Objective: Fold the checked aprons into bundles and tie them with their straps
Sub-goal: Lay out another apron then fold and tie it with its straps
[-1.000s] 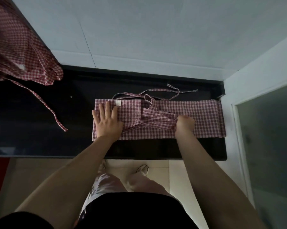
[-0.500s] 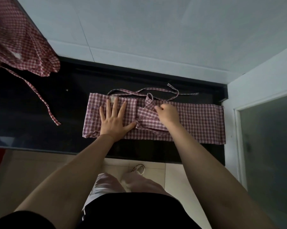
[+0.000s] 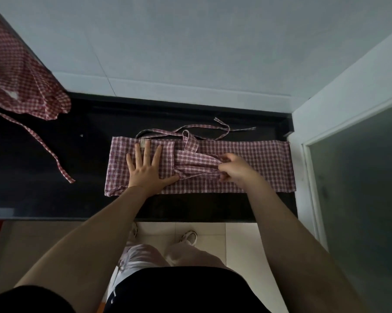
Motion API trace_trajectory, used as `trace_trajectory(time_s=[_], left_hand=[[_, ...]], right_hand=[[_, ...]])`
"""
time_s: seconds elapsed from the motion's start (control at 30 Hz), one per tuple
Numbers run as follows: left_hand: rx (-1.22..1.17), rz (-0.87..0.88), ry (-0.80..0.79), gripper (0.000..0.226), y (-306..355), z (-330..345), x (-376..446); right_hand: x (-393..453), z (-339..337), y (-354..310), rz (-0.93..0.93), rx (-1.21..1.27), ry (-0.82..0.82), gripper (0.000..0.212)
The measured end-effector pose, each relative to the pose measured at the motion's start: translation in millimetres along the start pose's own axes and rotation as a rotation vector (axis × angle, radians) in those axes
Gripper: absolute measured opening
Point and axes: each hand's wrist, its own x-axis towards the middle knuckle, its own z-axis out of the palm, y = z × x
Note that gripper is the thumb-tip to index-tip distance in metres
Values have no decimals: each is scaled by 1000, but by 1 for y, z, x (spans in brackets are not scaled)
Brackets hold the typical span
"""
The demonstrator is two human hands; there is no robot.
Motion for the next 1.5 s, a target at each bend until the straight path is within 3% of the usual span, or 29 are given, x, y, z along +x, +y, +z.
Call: trace_trajectory(time_s=[0.07, 0.23, 0.3, 0.4, 0.5, 0.57, 0.67, 0.73, 0.83, 0.93, 1.07, 1.2, 1.27, 1.33, 1.43, 1.5], left_hand=[[16, -2, -10, 122, 1, -2, 1], [38, -11, -36, 123, 3, -4, -1], [45, -10, -29, 123, 3, -4, 0], [48, -5, -13, 120, 2, -1, 1], [32, 9, 10, 117, 1, 2, 2], [24, 21, 29, 116, 1, 3, 2], [25, 19, 40, 117, 2, 4, 3], [31, 14, 32, 117, 1, 6, 2], [38, 11, 31, 118, -2, 7, 3], [28, 13, 40, 118, -2, 9, 2], [14, 15, 38, 118, -1, 7, 2], [24, 16, 32, 118, -1, 6, 1], [34, 17, 11, 115, 0, 4, 2], [2, 4, 8, 109, 4, 0, 2], [-47, 40, 135, 87, 19, -5, -2], [-26, 148, 188, 74, 34, -3, -2]], right_hand=[[-2, -3, 2, 18, -20, -20, 50], [0, 2, 4, -37, -508, 56, 27], [2, 1, 1, -79, -687, 149, 20], [4, -2, -5, -155, -842, 392, 28], [8, 0, -18, -483, -772, 607, 38], [12, 8, -30, -724, -780, 571, 60], [21, 34, -50, -785, -996, 368, 81], [26, 46, -58, -694, -1132, 258, 73], [27, 43, -62, -595, -1200, 275, 34], [31, 29, -59, -625, -1144, 305, 34], [37, 13, -53, -381, -777, 184, 46], [52, 10, -30, -235, -846, 186, 47], [58, 13, -23, -238, -876, 268, 43], [52, 19, -18, -344, -920, 485, 33], [33, 37, -15, -675, -879, 808, 23], [24, 59, -10, -911, -824, 794, 23]])
